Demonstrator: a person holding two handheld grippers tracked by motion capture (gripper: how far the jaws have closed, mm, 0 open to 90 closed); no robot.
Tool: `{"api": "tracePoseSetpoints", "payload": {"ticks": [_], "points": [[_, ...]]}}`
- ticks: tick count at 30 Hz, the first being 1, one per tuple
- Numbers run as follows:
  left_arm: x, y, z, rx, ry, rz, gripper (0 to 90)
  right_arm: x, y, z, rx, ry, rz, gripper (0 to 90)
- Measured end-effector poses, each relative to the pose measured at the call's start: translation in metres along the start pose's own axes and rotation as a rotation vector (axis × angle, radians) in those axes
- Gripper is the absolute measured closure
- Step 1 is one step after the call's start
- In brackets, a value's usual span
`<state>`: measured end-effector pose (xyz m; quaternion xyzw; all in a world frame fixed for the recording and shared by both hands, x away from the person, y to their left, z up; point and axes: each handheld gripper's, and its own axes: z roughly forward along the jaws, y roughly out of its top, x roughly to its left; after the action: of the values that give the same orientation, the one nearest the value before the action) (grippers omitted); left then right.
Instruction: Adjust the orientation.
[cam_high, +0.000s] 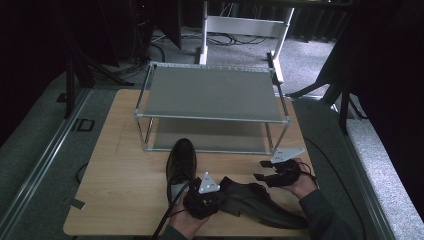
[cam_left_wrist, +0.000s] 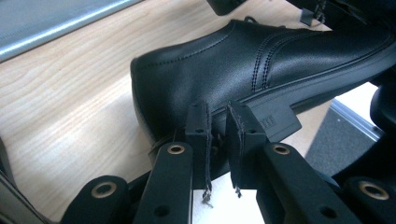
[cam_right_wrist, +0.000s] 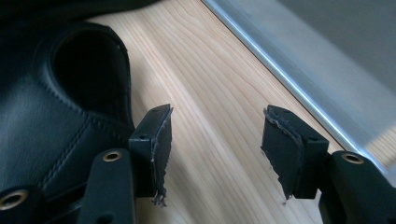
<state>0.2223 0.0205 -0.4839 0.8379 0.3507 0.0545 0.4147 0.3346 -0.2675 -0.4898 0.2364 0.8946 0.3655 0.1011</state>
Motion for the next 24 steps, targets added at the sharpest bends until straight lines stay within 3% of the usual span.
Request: {"api": "tracePoseSetpoints", "payload": {"ticks": [7, 12, 19, 24], "points": [[-0.001, -0.014, -0.010, -0.006, -0.057, -0.031, 82.7, 0.008, 0.009, 0.003, -0.028, 0.087, 0.008, 41.6], [-0.004, -0.019, -0.012, -0.011, -0.064, -0.023, 81.3, 0.019, 0.013, 0.009, -0.054, 0.211, 0.015, 43.1], [-0.005, -0.021, -0.014, 0.023, -0.086, -0.022, 80.1, 0.021, 0.017, 0.016, -0.021, 0.252, 0.025, 43.0], [-0.006, -0.024, -0.015, 0.019, -0.104, -0.027, 77.4, 0.025, 0.016, 0.019, -0.020, 0.316, 0.040, 45.2]]}}
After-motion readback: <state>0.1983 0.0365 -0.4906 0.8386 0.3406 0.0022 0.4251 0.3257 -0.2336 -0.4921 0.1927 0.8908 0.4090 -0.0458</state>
